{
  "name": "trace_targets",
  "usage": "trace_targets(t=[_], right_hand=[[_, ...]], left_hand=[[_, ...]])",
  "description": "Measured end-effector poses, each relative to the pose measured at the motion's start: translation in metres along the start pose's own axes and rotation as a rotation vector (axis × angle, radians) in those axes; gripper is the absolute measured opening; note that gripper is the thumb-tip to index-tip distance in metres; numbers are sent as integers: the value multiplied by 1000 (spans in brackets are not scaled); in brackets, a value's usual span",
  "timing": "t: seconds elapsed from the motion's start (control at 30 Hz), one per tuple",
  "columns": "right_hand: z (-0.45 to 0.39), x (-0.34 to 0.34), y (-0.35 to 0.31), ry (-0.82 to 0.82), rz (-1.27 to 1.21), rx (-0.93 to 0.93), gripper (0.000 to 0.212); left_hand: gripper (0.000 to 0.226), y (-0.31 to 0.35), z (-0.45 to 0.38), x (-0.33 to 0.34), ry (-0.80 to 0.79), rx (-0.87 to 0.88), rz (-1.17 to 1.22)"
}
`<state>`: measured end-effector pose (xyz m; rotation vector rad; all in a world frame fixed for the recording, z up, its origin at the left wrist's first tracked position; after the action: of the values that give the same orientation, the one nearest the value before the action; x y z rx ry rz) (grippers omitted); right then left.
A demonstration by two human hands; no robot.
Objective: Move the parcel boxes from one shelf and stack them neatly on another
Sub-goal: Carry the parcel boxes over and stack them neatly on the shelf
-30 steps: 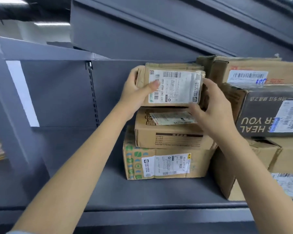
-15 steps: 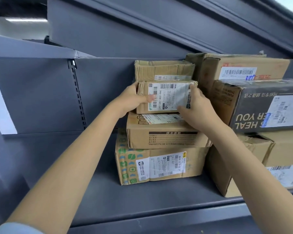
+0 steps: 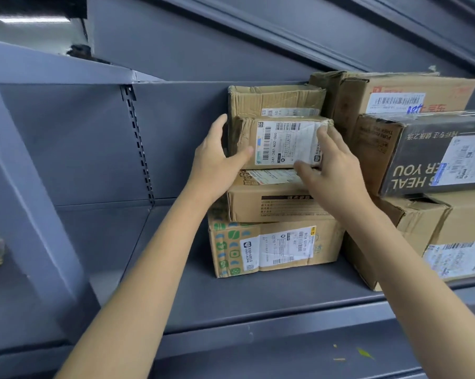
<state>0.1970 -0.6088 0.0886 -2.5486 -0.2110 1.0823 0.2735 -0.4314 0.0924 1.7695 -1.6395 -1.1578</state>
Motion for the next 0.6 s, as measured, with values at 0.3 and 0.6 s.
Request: trace_targets(t=[0.3,0.6], right_hand=[[56,-14,-42,95,-65,-112,60],[128,2,-88,3,-316,-335,66]], left_hand=[[52,33,80,-27,26,221,-231],[47,62,181,-77,141,212,-502]])
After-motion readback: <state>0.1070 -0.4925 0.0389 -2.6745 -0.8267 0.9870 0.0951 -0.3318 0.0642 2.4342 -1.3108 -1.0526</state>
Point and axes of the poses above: each hand's wrist, its own z-axis away from the middle knuckle, its own x-axis out of the palm, y = z × x, the point moved 8 cm from there along -z, towards the middle knuckle, and after that the axes turned 6 degrees about z, right-handed, at the moved point
